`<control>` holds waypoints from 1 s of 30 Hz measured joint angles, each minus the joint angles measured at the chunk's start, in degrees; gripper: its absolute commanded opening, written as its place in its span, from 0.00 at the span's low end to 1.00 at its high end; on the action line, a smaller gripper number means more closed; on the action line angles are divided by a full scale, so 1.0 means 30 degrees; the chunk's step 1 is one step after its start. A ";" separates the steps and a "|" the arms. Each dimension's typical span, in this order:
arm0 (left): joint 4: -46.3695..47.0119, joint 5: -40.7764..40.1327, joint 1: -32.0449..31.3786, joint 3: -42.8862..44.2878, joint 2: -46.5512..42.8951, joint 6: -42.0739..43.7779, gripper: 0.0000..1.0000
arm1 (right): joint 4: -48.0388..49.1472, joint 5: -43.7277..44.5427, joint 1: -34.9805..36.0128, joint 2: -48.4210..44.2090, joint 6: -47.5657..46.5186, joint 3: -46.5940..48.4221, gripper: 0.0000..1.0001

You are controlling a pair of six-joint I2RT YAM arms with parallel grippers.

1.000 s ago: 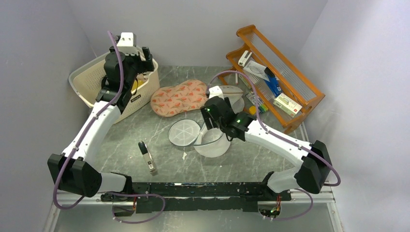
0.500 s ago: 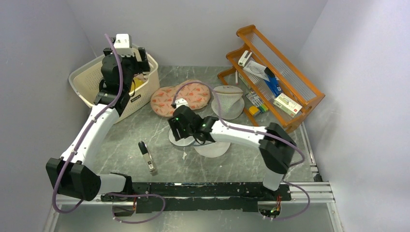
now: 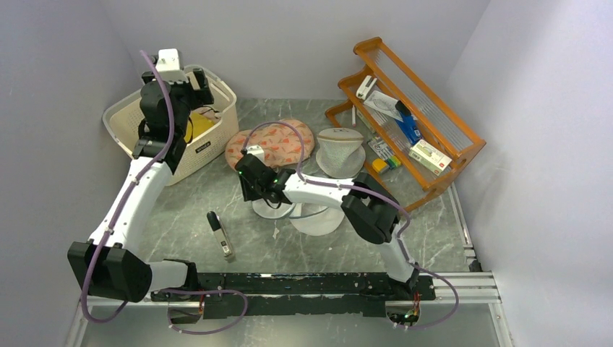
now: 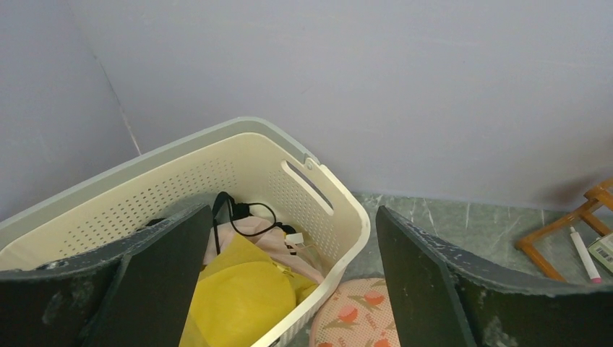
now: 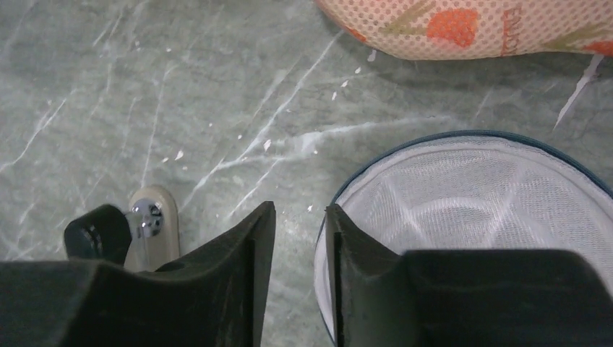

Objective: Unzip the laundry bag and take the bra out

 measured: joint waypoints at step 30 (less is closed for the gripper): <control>-0.0029 0.2084 0.0495 0.0007 0.0000 -0.0772 0.88 | -0.2288 0.7264 0.1982 0.4262 0.0605 0.3570 0.09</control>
